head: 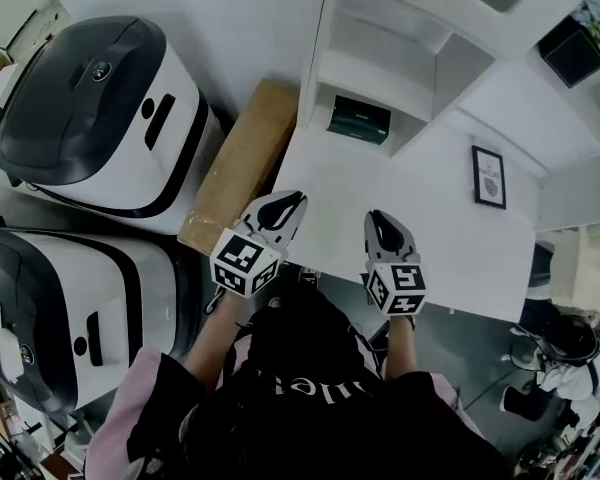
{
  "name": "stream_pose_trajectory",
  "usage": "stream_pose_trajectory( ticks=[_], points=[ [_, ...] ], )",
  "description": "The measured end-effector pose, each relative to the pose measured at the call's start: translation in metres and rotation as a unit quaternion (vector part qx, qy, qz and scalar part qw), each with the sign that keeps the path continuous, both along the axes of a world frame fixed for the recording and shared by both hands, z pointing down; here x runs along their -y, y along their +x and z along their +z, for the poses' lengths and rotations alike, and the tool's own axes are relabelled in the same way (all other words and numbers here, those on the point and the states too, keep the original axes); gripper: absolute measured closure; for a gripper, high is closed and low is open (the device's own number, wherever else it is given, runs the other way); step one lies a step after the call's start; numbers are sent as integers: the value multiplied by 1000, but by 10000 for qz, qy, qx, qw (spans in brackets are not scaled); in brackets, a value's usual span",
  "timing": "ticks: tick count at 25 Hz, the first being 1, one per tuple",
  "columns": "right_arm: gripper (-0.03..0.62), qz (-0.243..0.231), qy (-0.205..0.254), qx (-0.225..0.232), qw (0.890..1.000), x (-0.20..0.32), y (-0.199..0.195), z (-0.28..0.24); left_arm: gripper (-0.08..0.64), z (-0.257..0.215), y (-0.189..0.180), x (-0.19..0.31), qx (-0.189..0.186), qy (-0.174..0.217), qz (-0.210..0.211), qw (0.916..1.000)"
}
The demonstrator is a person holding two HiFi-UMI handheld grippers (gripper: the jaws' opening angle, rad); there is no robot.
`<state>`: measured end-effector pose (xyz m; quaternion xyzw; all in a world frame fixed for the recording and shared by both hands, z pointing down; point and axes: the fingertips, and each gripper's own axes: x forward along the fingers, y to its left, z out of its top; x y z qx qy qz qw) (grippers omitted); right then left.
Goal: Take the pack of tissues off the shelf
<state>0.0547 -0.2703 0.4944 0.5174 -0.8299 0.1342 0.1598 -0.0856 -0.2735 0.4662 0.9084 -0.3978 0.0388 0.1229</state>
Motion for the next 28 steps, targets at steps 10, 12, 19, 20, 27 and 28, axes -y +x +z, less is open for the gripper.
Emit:
stream_pose_trajectory(
  ticks=[10, 12, 19, 20, 27, 28],
  points=[
    [529, 198, -357, 156, 9990, 77, 52, 51, 535, 69, 41, 115, 857, -266, 181, 9958],
    [529, 206, -400, 185, 9988, 92, 59, 60, 535, 80, 49, 135, 942, -321, 164, 9949],
    [529, 125, -589, 157, 9981, 122, 76, 82, 422, 122, 65, 203, 1166, -745, -65, 9904],
    [529, 127, -622, 154, 9979, 124, 78, 85, 422, 127, 66, 212, 1212, -774, -92, 9896],
    [529, 96, -807, 134, 9966, 126, 88, 101, 388, 157, 79, 251, 1552, -985, -92, 9829],
    [529, 95, -818, 133, 9965, 127, 89, 103, 388, 159, 82, 254, 1595, -990, -75, 9822]
  ],
)
